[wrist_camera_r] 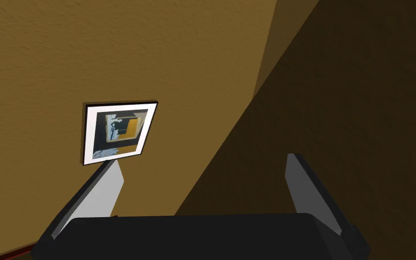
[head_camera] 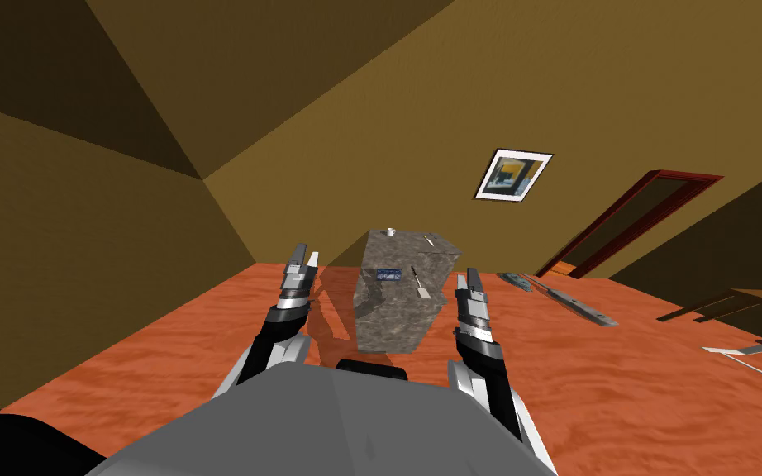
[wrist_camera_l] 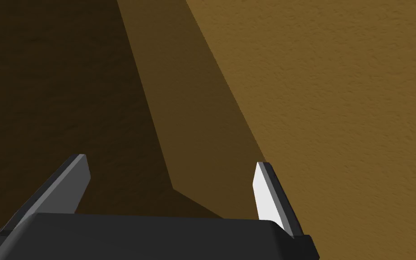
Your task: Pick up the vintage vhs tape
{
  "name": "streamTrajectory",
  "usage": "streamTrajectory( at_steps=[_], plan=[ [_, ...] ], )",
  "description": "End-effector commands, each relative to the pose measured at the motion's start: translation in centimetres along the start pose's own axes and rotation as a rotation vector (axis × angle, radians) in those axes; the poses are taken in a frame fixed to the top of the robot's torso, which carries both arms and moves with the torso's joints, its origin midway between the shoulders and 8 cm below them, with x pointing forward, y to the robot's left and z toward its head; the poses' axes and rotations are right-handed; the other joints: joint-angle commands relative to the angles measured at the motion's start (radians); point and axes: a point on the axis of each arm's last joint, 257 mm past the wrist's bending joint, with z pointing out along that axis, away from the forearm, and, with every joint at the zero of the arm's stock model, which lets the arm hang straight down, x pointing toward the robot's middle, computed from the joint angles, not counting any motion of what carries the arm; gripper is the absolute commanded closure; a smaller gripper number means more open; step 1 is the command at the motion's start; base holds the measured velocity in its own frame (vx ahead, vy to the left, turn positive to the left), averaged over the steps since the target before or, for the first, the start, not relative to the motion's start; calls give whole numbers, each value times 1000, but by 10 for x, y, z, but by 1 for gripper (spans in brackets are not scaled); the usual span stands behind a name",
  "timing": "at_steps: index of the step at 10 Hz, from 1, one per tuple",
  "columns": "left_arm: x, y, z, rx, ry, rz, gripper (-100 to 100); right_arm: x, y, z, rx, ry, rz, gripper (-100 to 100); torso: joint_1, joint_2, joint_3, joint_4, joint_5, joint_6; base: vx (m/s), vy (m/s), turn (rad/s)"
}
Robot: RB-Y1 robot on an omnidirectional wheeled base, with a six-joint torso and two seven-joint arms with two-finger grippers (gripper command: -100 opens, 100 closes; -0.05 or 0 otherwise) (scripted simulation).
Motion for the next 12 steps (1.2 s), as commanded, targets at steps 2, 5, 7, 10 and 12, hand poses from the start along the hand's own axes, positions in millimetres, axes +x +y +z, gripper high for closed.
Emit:
streamTrajectory(
  at_steps=[2, 5, 7, 10, 12],
  plan=[
    [0, 0, 0, 0, 0, 0, 0, 6, 1, 2, -25, 69, -55, -100, 0, 2, 1, 0, 0, 0, -67, 14, -34],
    [0, 0, 0, 0, 0, 0, 0, 12, 1, 4, -52, 143, -122, -100, 1, 6, 4, 1, 0, 0, -105, 25, -22],
    [0, 0, 0, 0, 0, 0, 0, 17, 1, 4, -69, 193, -165, -100, 1, 7, 4, 2, 0, 0, -88, 19, -14],
    [0, 0, 0, 0, 0, 0, 0, 22, -1, 4, -89, 250, -213, -100, 2, 4, 3, 1, 0, 0, -62, 22, -7],
    [0, 0, 0, 0, 0, 0, 0, 26, -3, 4, -105, 297, -259, -100, 2, 4, 2, 1, 0, 0, -61, 38, 1]
  ],
)
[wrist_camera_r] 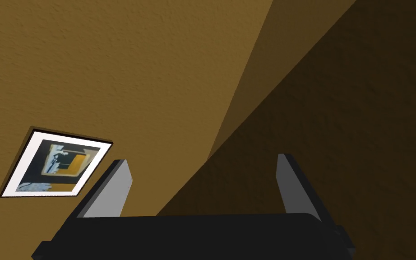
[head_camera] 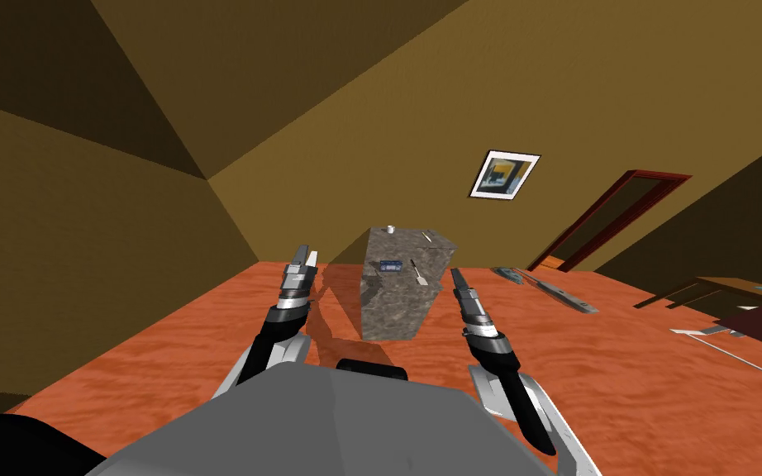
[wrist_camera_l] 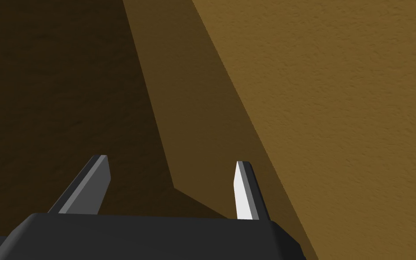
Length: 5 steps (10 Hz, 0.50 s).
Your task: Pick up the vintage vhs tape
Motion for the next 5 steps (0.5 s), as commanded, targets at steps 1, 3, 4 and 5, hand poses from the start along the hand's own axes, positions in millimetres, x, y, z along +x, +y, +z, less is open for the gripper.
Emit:
streamTrajectory(
  at_steps=[1, 3, 4, 5],
  plan=[
    [0, 0, 0, 0, 0, 0, 0, 6, -2, 0, -16, 51, -51, -100, 0, 0, 0, 0, 0, 0, -72, 40, 10],
    [0, 0, 0, 0, 0, 0, 0, 12, -4, 0, -31, 102, -98, -100, 0, 0, 0, 0, 0, 0, -64, 43, 17],
    [0, 0, 0, 0, 0, 0, 0, 13, -4, 0, -36, 112, -104, -100, 1, 0, 0, 0, 0, 0, -53, 40, 8],
    [0, 0, 0, 0, 0, 0, 0, 19, -7, -2, -47, 156, -147, -100, 0, 0, 0, 0, 0, 0, -54, 52, 42]
  ],
)
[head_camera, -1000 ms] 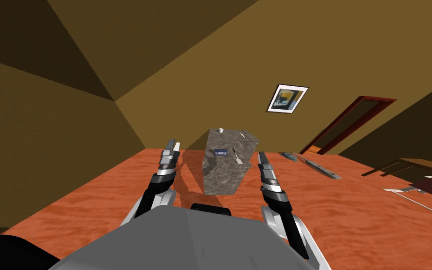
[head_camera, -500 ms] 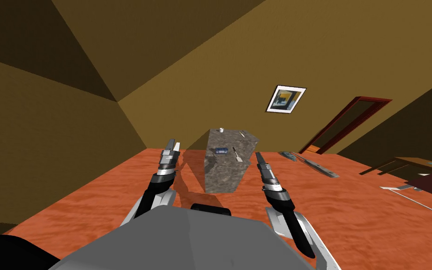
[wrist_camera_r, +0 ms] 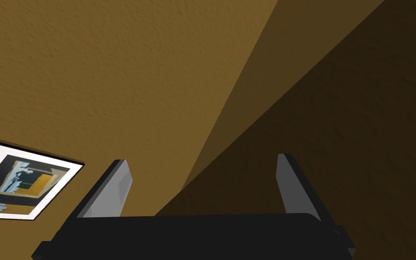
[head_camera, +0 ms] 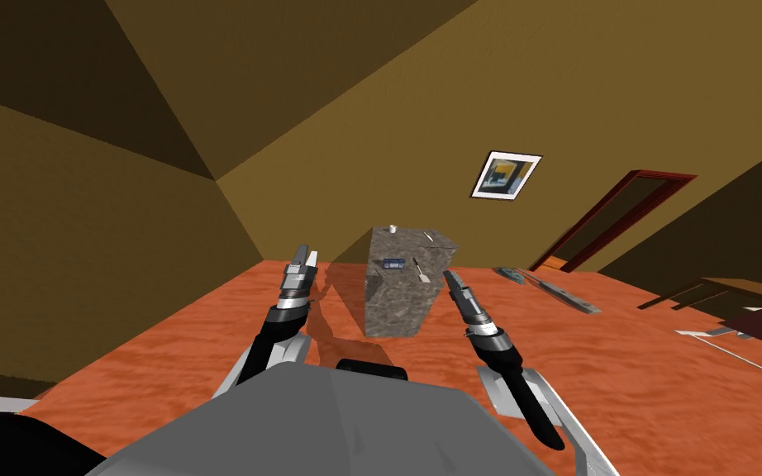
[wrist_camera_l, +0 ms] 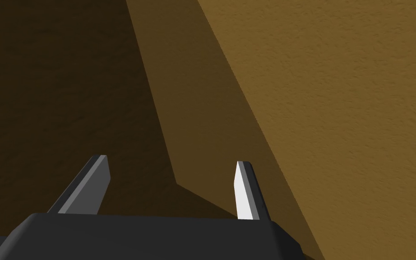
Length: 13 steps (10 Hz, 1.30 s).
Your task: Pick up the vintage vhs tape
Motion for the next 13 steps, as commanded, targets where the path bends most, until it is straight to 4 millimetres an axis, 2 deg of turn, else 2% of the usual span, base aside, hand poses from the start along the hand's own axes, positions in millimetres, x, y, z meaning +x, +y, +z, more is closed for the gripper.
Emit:
streamTrajectory(
  at_steps=[1, 7, 13],
  plan=[
    [0, 0, 0, 0, 0, 0, 0, 3, 0, -1, -12, 34, -30, -100, 0, 0, 0, 0, 0, 0, -41, 44, 17],
    [0, 0, 0, 0, 0, 0, 0, 28, -12, -10, -64, 215, -186, -100, 1, -2, -1, -1, 0, 0, -29, 59, 45],
    [0, 0, 0, 0, 0, 0, 0, 53, -36, -30, -118, 424, -349, -100, 1, -4, -2, -1, 0, 0, -7, 65, 72]
  ],
)
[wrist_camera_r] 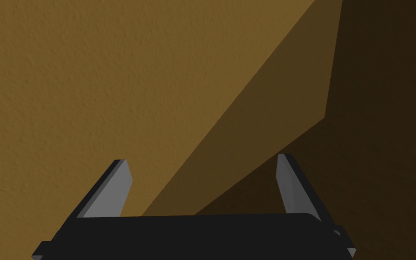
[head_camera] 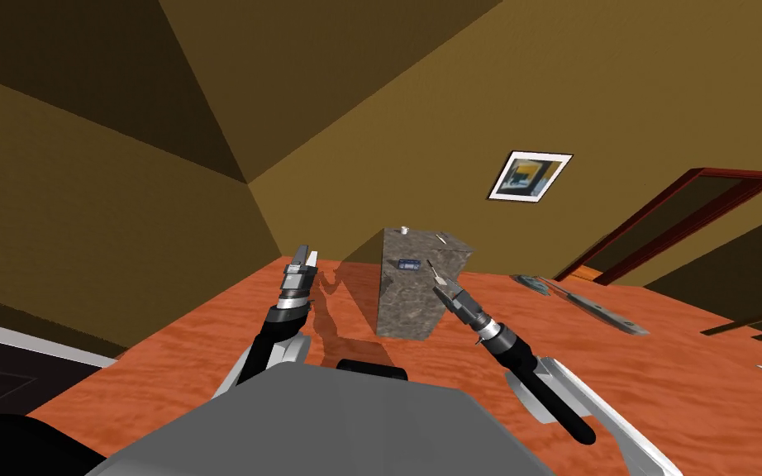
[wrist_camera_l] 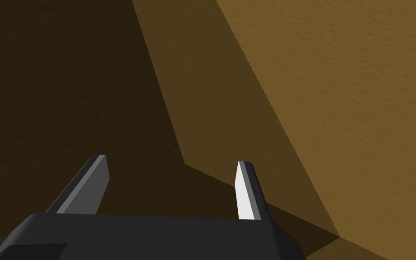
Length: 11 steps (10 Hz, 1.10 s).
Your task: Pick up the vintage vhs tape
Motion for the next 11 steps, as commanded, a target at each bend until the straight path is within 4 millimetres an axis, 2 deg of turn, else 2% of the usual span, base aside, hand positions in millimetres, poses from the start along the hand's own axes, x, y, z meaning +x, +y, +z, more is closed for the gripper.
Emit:
streamTrajectory(
  at_steps=[1, 3, 4, 5, 6, 7, 8, 9, 10, 11],
  plan=[
    [0, 0, 0, 0, 0, 0, 0, 15, -7, -7, -11, 69, -48, -100, 0, 0, 0, 0, 0, 0, 24, 87, 83],
    [0, 0, 0, 0, 0, 0, 0, 15, -7, -7, -26, 94, -67, -100, 0, -1, -1, 0, 0, 0, 9, 48, 32],
    [0, 0, 0, 0, 0, 0, 0, 29, -14, -15, -35, 155, -107, -100, -2, 0, 0, 0, 0, 0, 11, 49, 146],
    [0, 0, 0, 0, 0, 0, 0, 29, -14, -15, -46, 172, -120, -100, -1, -1, 0, 0, 0, 0, 21, 57, 60],
    [0, 0, 0, 0, 0, 0, 0, 43, -22, -24, -52, 229, -154, -100, -1, -1, -1, 0, 0, 0, 51, 91, 124],
    [0, 0, 0, 0, 0, 0, 0, 43, -22, -25, -65, 251, -171, -100, 1, -3, -2, -1, 0, 0, 42, 69, 60],
    [0, 0, 0, 0, 0, 0, 0, 56, -31, -35, -71, 309, -203, -100, 0, -3, -2, -1, 0, 0, 47, 82, 171],
    [0, 0, 0, 0, 0, 0, 0, 56, -32, -37, -85, 331, -222, -100, 1, -3, -2, -1, 0, -1, 40, 60, 59],
    [0, 0, 0, 0, 0, 0, 0, 68, -41, -48, -90, 390, -254, -100, 0, -2, -2, -1, 0, 0, 47, 71, 124],
    [0, 0, 0, 0, 0, 0, 0, 67, -43, -49, -103, 409, -270, -100, 0, -3, -2, -1, 0, 0, 48, 60, 69]
  ],
)
